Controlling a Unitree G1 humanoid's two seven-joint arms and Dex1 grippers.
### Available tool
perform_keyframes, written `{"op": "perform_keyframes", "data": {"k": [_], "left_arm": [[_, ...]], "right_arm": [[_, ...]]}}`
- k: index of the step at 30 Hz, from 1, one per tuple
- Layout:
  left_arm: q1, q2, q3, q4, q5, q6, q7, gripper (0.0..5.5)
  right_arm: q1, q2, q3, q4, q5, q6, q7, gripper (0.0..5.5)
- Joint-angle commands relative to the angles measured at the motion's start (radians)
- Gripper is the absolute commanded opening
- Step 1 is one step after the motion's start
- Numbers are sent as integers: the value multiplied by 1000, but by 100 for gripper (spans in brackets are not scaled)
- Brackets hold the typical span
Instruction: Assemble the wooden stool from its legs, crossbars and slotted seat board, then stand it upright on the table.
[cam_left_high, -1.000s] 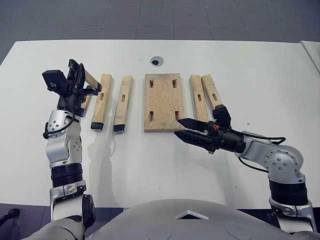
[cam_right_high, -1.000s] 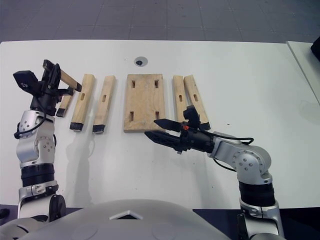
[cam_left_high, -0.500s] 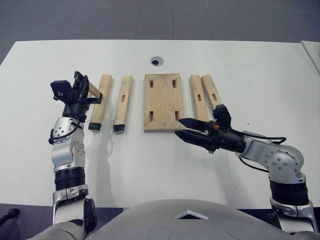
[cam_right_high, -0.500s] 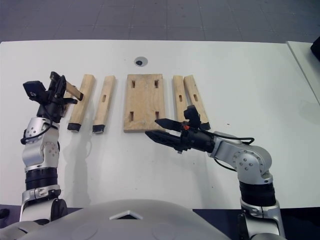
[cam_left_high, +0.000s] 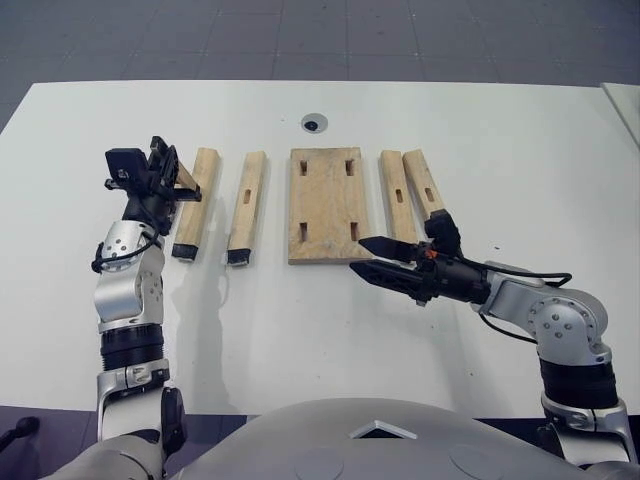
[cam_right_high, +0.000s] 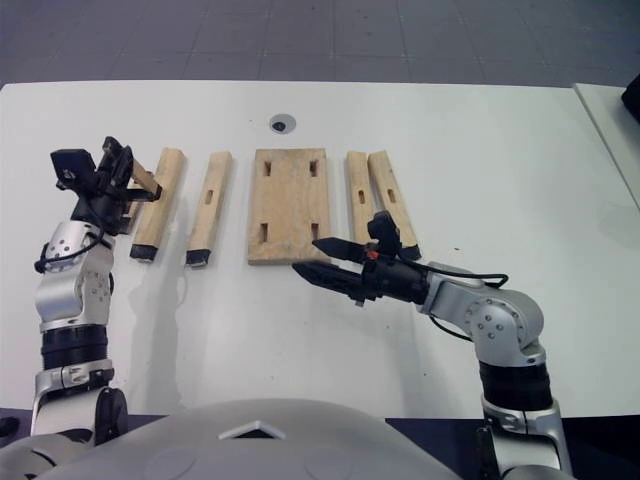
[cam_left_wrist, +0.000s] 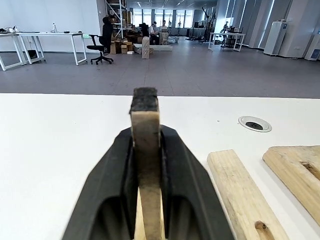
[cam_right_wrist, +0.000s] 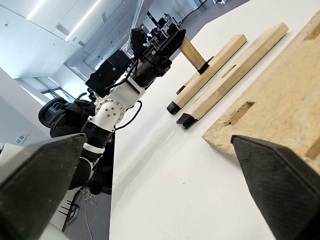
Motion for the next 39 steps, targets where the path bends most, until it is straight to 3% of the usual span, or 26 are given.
{"op": "perform_keyframes", "data": {"k": [1,3,4,9,16,20,24,28,34,39], "left_arm": [[30,-2,6,0,4,125,32,42],[5,4,20,-70,-17,138,34,42],[-14,7,31,-106,-26,140,37,79],[-240,89,95,-224,-78,169,39,148],[-523,178,38,54,6,157,18,272],[-422,140,-18,293,86,165,31,333],[-267,78,-56,299,92,212,13,395],[-317,93,-17,279,91,136,39,459],[-430,130,73,81,29,46,41,539],[-250,106,155,-215,-22,77,55,539]], "right_arm": [[-11,-6,-3,-1,-5,2,-4,540],[-9,-5,-3,-2,-5,1,-5,540],[-8,-4,-3,-2,-5,0,-6,540],[-7,5,1,-5,-5,-2,-13,540],[-9,20,14,-7,-10,-10,-22,540],[0,30,19,-10,-15,-19,-27,540],[6,33,22,-13,-15,-23,-33,540],[14,31,19,-15,-14,-23,-37,540],[16,30,20,-15,-11,-20,-42,540],[31,31,21,-28,-6,-21,-43,540]]}}
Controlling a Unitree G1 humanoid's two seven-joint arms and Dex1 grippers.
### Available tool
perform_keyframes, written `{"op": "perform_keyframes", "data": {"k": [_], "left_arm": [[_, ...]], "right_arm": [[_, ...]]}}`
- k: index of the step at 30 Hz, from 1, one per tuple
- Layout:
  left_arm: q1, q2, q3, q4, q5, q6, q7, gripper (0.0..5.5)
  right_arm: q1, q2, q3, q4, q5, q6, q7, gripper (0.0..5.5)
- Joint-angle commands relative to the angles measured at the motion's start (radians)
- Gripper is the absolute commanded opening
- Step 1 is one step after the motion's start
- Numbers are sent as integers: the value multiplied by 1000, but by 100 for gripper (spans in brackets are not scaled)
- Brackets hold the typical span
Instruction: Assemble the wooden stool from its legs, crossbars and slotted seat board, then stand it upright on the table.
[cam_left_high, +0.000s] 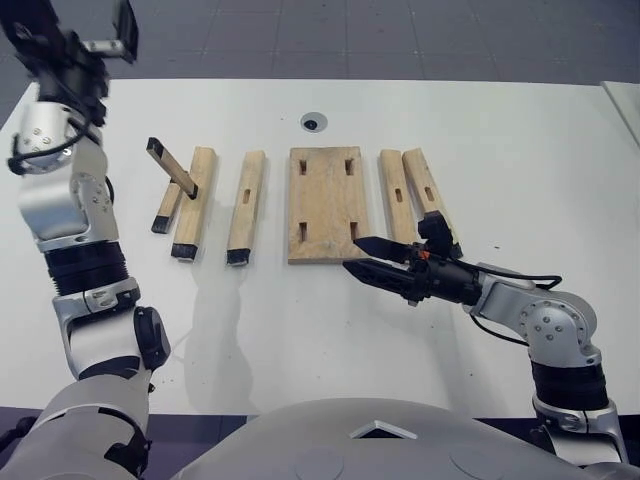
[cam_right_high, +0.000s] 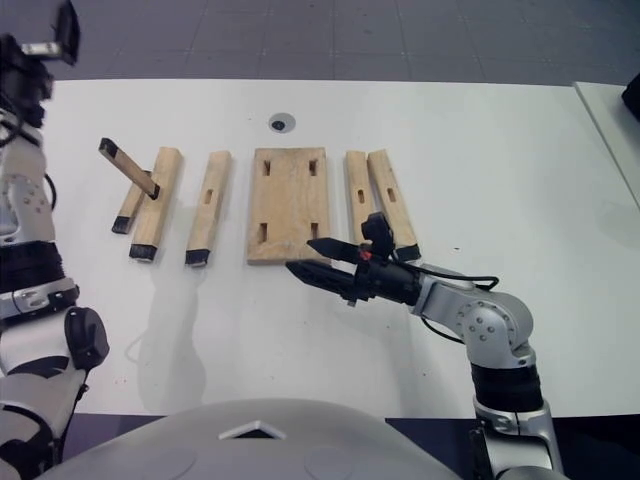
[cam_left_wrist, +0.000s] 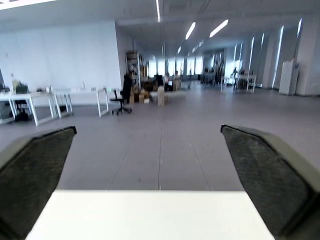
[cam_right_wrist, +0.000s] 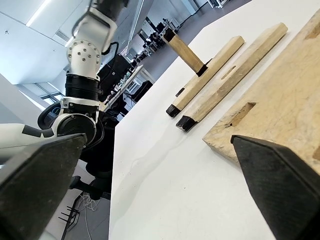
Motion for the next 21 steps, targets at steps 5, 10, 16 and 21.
{"op": "perform_keyframes", "data": {"k": [5,10,16,21], "left_arm": [[585,-178,-13,-393,27,-69,15,539],[835,-256,-111,-293,111,-216,-31,539],[868,-249,-126,-131,131,-285,-68,496],[859,-240,-137,-49,134,-313,-93,411]], "right_arm": [[44,3,-9,-41,4,-4,-21,540],[54,7,-11,-44,7,-4,-29,540],[56,5,-12,-44,9,-3,-30,540],[64,6,-3,-49,8,-2,-30,540]]}}
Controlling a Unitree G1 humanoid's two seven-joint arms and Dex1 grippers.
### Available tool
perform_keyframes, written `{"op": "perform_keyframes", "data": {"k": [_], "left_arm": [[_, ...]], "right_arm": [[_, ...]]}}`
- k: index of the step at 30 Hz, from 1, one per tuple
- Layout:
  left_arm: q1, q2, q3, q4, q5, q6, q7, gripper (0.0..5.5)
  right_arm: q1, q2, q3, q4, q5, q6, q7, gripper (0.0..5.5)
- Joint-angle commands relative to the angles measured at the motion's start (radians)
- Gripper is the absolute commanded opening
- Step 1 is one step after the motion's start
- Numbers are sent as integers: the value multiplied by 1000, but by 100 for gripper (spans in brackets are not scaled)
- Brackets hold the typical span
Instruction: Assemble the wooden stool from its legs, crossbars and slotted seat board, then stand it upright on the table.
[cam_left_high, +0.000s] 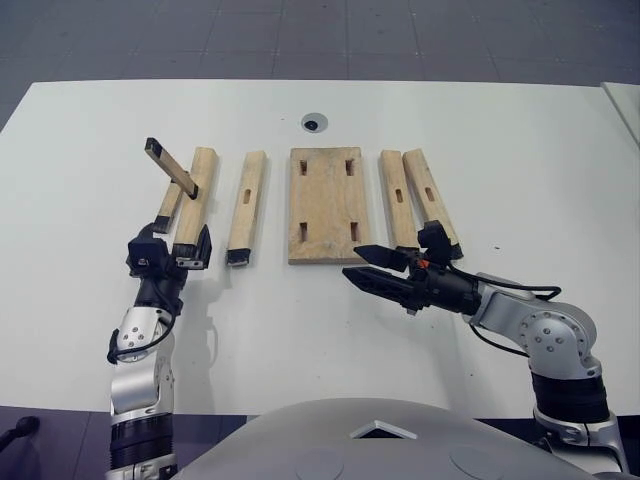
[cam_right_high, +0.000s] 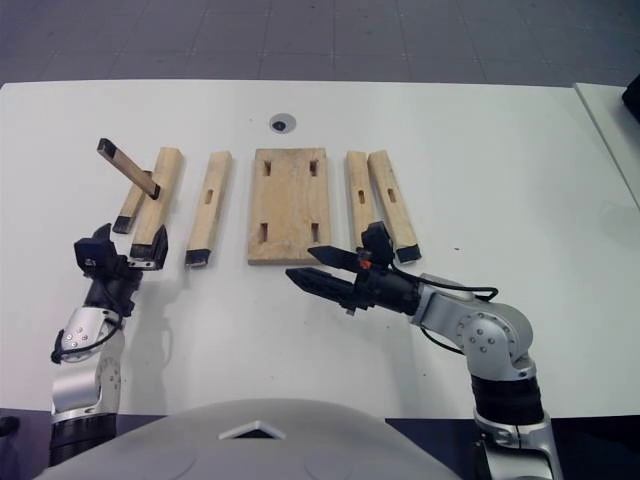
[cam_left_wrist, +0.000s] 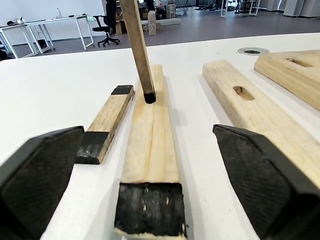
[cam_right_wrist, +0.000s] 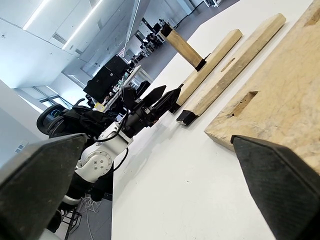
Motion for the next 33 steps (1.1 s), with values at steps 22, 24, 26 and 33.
{"op": "perform_keyframes", "data": {"k": [22,24,26,33], "left_arm": [[-87,34,-29,130,-83,396,12,201],[-95,55,-43,112,-66,451,13,201],[-105,68,-49,98,-53,477,22,230],[-133,90,-57,60,-45,531,35,258]], "right_arm": [[-10,-12,-15,-6,20,19,-12,540],[-7,-10,-14,-7,19,18,-14,540],[-6,-7,-12,-6,18,16,-15,540],[-10,-3,-9,1,13,11,-15,540]]}}
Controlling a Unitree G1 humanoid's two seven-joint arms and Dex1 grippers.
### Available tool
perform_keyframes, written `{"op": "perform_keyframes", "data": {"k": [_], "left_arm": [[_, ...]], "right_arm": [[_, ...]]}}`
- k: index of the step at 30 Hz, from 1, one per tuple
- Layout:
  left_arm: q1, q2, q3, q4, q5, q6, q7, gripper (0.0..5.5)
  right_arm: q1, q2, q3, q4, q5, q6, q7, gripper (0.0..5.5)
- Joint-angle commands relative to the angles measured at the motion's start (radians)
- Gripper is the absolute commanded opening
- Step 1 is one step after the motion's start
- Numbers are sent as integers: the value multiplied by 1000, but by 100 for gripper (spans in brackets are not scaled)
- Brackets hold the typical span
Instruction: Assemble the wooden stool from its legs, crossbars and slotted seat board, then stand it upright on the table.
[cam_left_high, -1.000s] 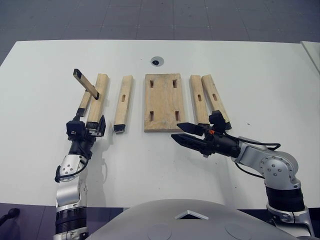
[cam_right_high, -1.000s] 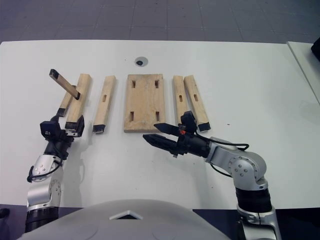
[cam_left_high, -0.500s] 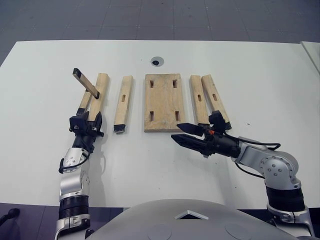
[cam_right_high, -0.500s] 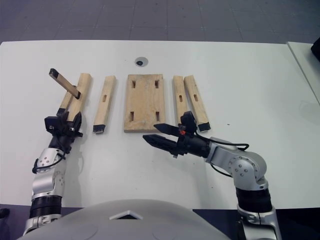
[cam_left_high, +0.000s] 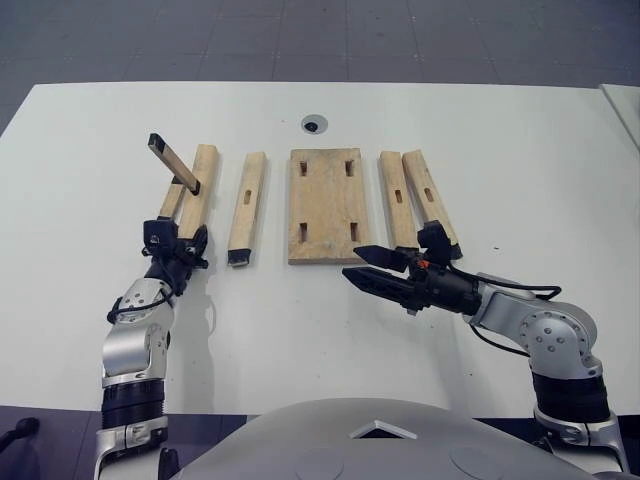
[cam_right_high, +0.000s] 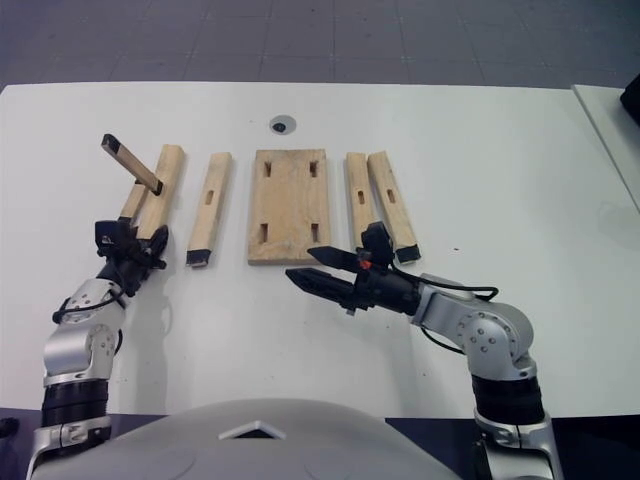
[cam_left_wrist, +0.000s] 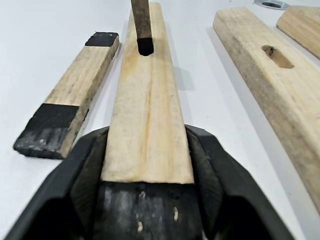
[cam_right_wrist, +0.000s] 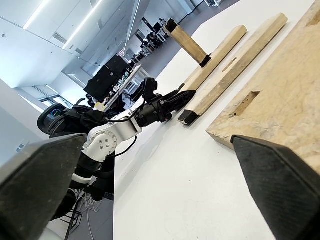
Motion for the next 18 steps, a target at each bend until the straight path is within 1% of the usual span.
{"op": "perform_keyframes", "data": {"k": [1,4,11,14,18], "left_arm": [[32,-7,-25,36,19,92,11,252],[29,-12,-20,37,17,82,8,207],[13,-23,-6,28,8,75,16,204],[-58,-43,54,-3,-41,35,32,204],[-223,-37,146,-58,-190,40,-6,204]], "right_arm": [[-7,-1,-7,1,3,1,-8,540],[-7,-1,-6,2,1,1,-8,540],[-12,0,-12,6,3,-2,-12,540],[-33,-1,-41,-1,24,-6,-21,540],[-124,1,-145,-5,151,-2,-84,540]]}}
